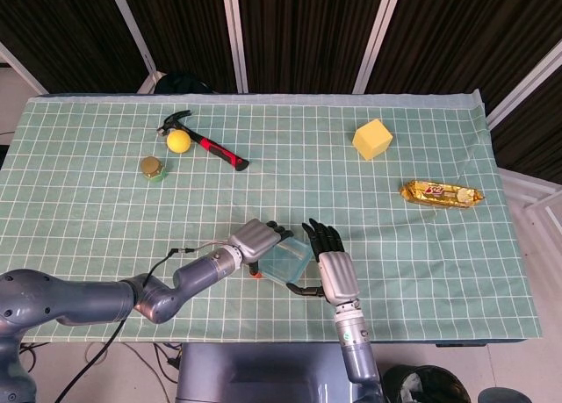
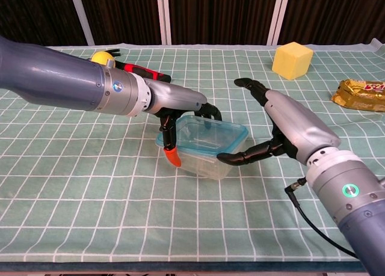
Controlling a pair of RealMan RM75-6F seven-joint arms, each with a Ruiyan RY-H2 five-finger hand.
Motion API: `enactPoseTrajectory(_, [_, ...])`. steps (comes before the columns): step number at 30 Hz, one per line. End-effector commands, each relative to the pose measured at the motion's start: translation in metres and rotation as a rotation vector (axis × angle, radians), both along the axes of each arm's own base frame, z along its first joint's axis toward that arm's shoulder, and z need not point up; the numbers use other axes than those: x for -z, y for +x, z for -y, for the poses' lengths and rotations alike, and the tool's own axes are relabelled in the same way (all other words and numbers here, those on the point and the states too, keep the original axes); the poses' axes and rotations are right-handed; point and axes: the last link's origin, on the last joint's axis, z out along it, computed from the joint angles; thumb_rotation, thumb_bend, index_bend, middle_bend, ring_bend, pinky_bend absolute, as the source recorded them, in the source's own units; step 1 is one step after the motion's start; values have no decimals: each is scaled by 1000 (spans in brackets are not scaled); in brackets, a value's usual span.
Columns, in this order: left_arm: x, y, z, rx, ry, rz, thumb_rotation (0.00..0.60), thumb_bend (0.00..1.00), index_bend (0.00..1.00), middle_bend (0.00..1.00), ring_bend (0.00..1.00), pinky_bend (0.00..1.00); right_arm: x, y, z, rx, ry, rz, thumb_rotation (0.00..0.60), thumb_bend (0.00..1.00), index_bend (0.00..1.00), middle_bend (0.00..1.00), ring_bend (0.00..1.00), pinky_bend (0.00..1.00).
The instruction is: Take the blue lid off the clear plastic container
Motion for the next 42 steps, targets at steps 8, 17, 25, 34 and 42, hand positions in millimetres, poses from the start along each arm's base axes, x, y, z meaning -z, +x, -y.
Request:
enactPoseTrajectory(8, [-1, -1, 0, 1, 0, -7, 600, 133, 434, 483, 427, 503, 1, 0, 0, 4, 9, -1, 600, 858, 0, 0, 0, 0])
enactPoseTrajectory(17, [-1, -2, 0, 0, 1, -9, 600, 134, 434, 485, 427, 503, 0, 1, 2, 5, 9, 0, 600, 1000, 0, 0, 0, 0])
enactPoseTrajectory(25, [-4, -2, -2, 12, 12, -14, 600, 133, 434, 487, 427, 504, -2, 1, 7, 18, 3, 5, 600, 1000, 0, 0, 0, 0])
enactPoseTrajectory(34, [-7, -2, -4, 4, 27, -8, 600, 133, 434, 487, 427, 505, -4, 2, 12, 15, -3, -3, 600, 777, 0, 0, 0, 0])
enactPoseTrajectory(42, [-7, 1, -4, 9, 34, 6, 600, 133, 434, 483, 427, 504, 1, 6, 15, 10, 10, -14, 600, 576, 0, 0, 0, 0])
